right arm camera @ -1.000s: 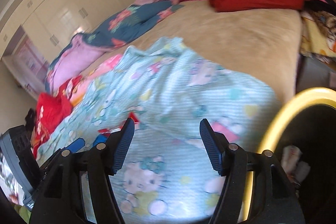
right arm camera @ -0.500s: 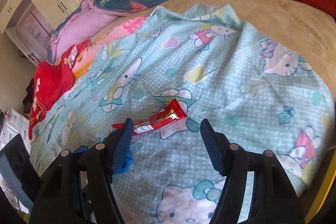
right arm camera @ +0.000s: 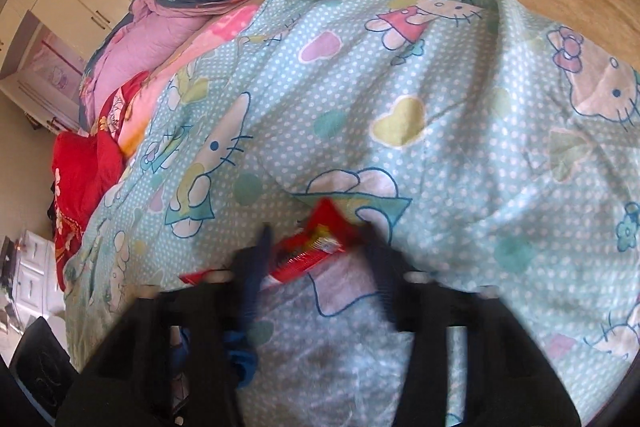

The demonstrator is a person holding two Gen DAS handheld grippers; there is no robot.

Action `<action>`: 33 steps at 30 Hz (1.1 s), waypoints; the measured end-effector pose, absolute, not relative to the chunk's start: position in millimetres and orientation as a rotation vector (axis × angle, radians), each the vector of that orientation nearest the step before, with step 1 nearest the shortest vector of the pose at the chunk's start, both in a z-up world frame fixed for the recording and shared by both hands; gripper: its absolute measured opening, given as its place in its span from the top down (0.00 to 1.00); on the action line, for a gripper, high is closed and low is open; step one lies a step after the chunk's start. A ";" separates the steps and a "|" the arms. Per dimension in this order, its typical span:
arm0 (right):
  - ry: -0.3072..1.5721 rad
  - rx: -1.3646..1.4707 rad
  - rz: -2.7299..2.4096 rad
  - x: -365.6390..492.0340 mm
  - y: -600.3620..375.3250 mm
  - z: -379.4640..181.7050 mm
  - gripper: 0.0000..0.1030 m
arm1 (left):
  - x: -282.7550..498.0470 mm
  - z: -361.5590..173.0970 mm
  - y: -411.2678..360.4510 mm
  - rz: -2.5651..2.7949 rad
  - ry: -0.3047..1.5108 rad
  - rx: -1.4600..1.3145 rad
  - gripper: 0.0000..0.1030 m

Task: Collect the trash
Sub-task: 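Close the left tool on the blue plastic bag while the right tool grips the red candy wrapper, then carry the blue bag and red candy wrapper over the bin with both tools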

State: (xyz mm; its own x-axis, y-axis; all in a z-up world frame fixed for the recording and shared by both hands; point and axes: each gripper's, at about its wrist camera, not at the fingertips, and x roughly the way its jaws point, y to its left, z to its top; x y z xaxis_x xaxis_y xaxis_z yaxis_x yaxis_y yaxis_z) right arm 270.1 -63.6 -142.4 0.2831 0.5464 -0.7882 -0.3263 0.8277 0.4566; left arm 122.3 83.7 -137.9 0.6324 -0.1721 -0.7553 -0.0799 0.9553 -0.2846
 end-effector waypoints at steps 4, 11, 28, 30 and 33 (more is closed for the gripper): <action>1.083 0.233 0.613 265.8 -73.8 -131.7 0.84 | 124.0 -135.3 78.4 -0.076 0.882 -0.298 0.83; 0.944 0.268 0.584 249.8 -128.8 -92.6 0.85 | 128.6 -120.1 56.4 -0.124 0.852 -0.282 0.86; 0.789 0.323 0.314 186.9 -313.6 -49.5 0.85 | 140.3 -68.9 -63.5 -0.334 0.759 -0.204 0.86; 0.786 0.322 0.286 180.5 -329.7 -49.7 0.85 | 140.9 -66.8 -80.0 -0.359 0.757 -0.195 0.86; 0.782 0.319 0.237 168.8 -355.3 -51.8 0.85 | 139.8 -64.9 -99.0 -0.390 0.755 -0.179 0.86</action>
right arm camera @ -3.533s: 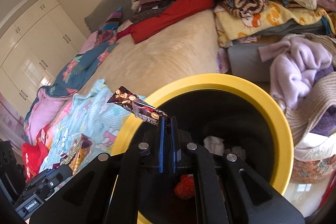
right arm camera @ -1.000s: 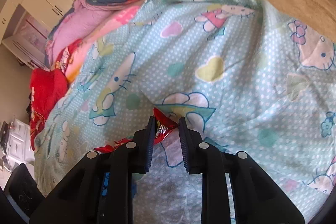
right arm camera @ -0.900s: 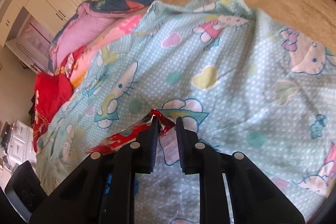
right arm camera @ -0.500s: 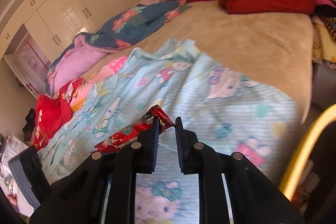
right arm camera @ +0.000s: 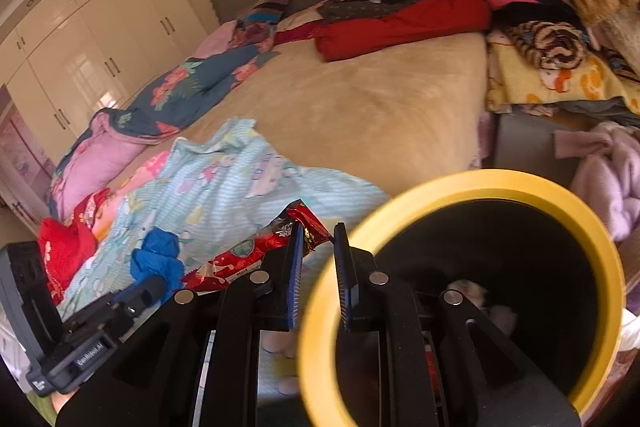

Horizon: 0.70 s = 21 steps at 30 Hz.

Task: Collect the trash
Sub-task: 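Carry the blue bag and red candy wrapper over the bin with both tools, then open both tools to drop the blue bag and red wrapper into the bin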

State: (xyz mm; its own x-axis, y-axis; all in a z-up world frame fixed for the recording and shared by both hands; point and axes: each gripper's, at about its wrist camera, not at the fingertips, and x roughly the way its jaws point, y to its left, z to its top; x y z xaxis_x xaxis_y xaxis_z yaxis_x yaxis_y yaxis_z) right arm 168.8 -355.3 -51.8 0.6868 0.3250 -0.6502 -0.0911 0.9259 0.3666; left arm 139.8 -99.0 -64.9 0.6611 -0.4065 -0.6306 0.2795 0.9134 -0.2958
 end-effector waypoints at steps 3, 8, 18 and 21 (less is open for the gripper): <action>0.775 0.306 0.194 156.8 -379.2 -53.9 0.85 | 138.8 -62.4 -120.8 -0.424 0.754 -0.153 0.86; 0.787 0.282 0.127 140.3 -413.9 -61.3 0.85 | 137.4 -60.5 -157.2 -0.481 0.760 -0.113 0.86; 0.840 0.272 0.037 118.9 -458.4 -76.5 0.78 | 136.5 -63.4 -221.5 -0.578 0.786 -0.034 0.86; 0.842 0.300 0.024 114.7 -469.7 -78.1 0.69 | 137.4 -63.5 -237.0 -0.603 0.789 -0.025 0.84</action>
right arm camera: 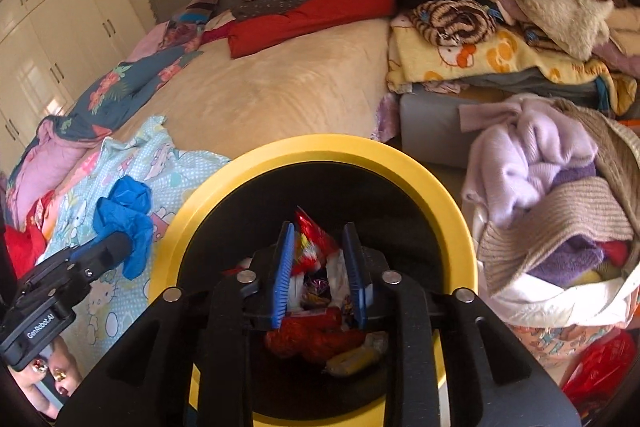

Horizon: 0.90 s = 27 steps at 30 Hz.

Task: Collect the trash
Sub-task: 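Open both tools to drop the blue bag and red wrapper into the bin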

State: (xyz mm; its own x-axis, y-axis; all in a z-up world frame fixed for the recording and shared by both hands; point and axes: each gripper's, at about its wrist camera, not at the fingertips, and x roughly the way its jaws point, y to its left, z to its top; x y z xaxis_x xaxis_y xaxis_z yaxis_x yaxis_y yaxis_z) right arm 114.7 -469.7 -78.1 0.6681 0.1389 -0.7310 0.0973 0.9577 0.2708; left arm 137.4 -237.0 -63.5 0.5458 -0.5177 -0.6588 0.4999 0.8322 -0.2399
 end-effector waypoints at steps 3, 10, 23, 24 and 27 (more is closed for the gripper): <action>0.834 0.332 0.011 105.0 -478.2 -75.7 0.55 | 138.2 -64.9 -251.5 -0.618 0.795 -0.009 0.75; 0.789 0.347 0.000 78.6 -488.1 -59.5 0.34 | 131.3 -64.7 -261.7 -0.622 0.790 0.008 0.43; 0.614 0.305 0.058 34.9 -470.6 -19.1 0.08 | 105.5 -43.6 -229.2 -0.536 0.724 -0.006 0.11; 0.600 0.296 0.060 32.3 -467.0 -16.9 0.08 | 102.8 -42.1 -223.9 -0.519 0.717 -0.010 0.11; 0.570 0.280 0.070 26.4 -456.8 -12.4 0.06 | 95.5 -37.2 -208.2 -0.483 0.698 -0.028 0.11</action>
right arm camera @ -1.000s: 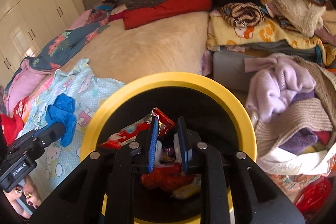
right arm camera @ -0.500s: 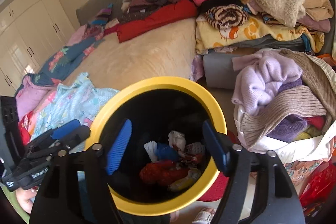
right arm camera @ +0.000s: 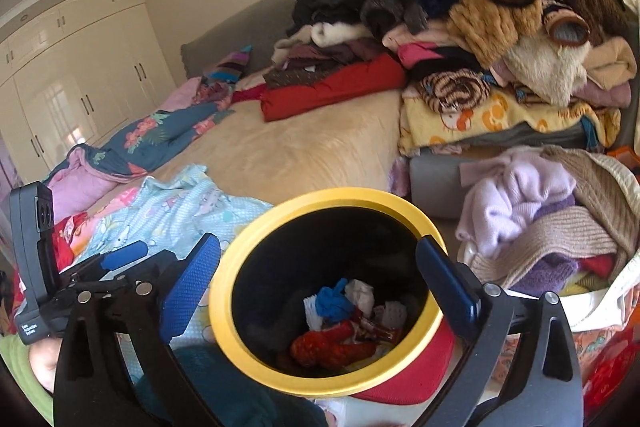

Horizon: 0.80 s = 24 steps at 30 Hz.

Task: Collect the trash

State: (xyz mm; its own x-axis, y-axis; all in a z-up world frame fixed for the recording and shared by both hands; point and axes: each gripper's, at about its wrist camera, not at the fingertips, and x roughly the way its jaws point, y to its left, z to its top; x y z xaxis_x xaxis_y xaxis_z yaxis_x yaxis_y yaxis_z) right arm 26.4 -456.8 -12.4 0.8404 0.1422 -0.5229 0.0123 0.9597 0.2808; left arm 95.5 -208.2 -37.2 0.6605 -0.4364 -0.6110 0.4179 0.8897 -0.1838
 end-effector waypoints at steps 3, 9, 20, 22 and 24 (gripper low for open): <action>0.536 0.267 0.075 19.6 -445.4 -8.9 0.06 | 86.8 -31.9 -193.1 -0.442 0.672 -0.029 0.11; 0.452 0.221 0.089 4.3 -414.7 -6.9 0.06 | 64.7 -24.4 -162.5 -0.381 0.620 -0.030 0.11; 0.237 0.135 0.089 -34.4 -370.7 0.6 0.06 | 16.2 -10.5 -115.2 -0.303 0.471 -0.023 0.11; 0.214 0.121 0.081 -39.4 -366.3 1.3 0.06 | 11.3 -10.3 -112.3 -0.297 0.451 -0.023 0.11; 0.205 0.112 0.076 -42.3 -364.0 1.1 0.06 | 7.8 -11.5 -108.5 -0.288 0.439 -0.035 0.11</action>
State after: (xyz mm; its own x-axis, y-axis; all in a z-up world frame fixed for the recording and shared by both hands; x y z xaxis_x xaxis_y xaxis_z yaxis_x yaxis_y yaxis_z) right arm -42.3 -364.0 1.1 0.9761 0.0869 -0.1991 -0.0640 0.9909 0.1186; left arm 7.8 -108.5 -11.5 0.8654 -0.2820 -0.4141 0.2670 0.9590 -0.0952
